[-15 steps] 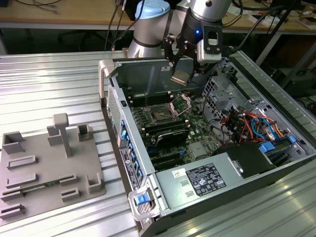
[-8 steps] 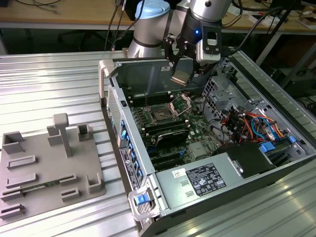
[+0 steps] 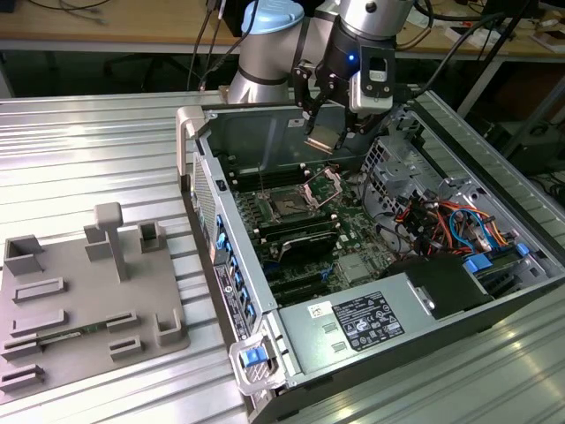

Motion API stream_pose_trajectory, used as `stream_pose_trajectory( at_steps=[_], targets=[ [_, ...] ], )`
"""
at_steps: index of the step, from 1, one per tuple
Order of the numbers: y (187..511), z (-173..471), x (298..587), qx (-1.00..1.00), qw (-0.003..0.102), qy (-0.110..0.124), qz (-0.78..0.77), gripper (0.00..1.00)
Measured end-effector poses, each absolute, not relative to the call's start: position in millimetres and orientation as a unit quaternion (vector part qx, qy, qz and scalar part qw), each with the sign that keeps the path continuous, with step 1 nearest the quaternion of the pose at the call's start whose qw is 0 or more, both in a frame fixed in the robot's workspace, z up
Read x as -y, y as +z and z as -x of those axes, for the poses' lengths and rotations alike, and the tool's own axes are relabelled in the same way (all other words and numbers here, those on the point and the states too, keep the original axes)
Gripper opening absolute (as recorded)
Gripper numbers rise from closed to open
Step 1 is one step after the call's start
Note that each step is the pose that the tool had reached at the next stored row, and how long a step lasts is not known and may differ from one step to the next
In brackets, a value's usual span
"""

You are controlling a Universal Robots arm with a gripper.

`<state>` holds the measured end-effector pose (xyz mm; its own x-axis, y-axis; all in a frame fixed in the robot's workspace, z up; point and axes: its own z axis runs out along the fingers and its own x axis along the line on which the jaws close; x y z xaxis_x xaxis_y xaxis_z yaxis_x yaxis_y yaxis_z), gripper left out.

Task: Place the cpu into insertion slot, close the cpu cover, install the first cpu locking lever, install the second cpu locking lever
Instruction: 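Place the cpu into insertion slot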

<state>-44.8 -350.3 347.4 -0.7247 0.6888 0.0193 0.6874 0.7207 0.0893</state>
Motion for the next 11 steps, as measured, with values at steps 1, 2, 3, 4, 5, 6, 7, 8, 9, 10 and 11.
stream_pose_trajectory(
  at_steps=[1,2,3,4,5,6,7,8,9,10,11],
  targets=[
    [347.4,44.8,350.3,-0.927,0.008,0.045,-0.371,0.55],
    [347.4,44.8,350.3,-0.927,0.008,0.045,-0.371,0.55],
    [347.4,44.8,350.3,-0.927,0.008,0.045,-0.372,0.55],
    [347.4,44.8,350.3,-0.927,0.008,0.045,-0.372,0.55],
    [347.4,44.8,350.3,-0.927,0.008,0.045,-0.372,0.55],
    [347.4,44.8,350.3,-0.927,0.008,0.045,-0.373,0.55],
    [347.4,44.8,350.3,-0.927,0.008,0.045,-0.373,0.55],
    [347.4,44.8,350.3,-0.927,0.008,0.045,-0.373,0.55],
    [347.4,44.8,350.3,-0.927,0.008,0.045,-0.373,0.55],
    [347.4,44.8,350.3,-0.926,0.008,0.045,-0.374,0.55],
    [347.4,44.8,350.3,-0.926,0.008,0.045,-0.374,0.55]
  ],
)
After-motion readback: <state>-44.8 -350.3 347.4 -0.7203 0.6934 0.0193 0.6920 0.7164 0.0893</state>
